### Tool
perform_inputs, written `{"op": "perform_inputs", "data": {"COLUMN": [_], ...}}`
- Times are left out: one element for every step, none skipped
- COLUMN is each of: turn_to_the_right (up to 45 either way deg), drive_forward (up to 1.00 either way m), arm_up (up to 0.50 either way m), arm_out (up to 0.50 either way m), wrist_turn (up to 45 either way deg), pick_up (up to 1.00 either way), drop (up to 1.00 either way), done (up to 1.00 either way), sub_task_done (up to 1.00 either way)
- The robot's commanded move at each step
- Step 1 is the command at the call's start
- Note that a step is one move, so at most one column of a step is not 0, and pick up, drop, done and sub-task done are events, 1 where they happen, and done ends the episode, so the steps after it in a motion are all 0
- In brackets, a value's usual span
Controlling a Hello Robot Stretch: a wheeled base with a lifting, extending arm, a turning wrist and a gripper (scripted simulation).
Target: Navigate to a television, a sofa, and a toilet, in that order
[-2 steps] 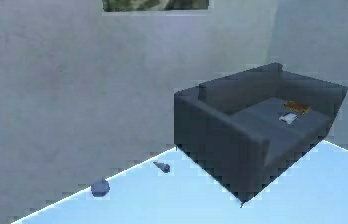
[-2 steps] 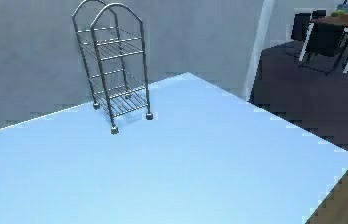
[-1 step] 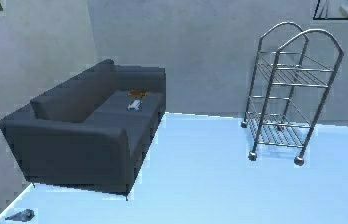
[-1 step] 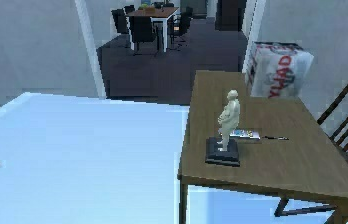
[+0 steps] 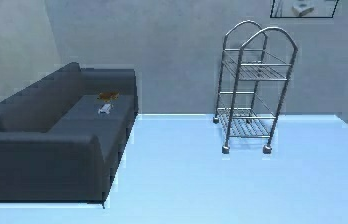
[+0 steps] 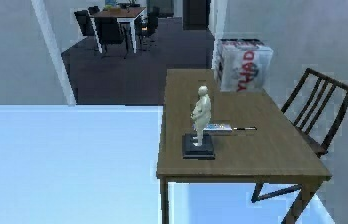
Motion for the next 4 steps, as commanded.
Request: {"op": "perform_inputs", "data": {"turn_to_the_right": [0.0, -36.0, 0.0, 45.0], "drive_forward": [0.60, 0.00, 0.00, 0.00], "arm_up": [0.00, 0.00, 0.00, 0.00], "arm_out": [0.00, 0.00, 0.00, 0.00], "wrist_turn": [0.0, 0.0, 0.0, 0.0], "pick_up": [0.00, 0.00, 0.00, 0.00], "drop": [0.00, 0.00, 0.00, 0.00], "done": [0.00, 0.00, 0.00, 0.00], "sub_task_done": [0.00, 0.00, 1.00, 0.00]}}
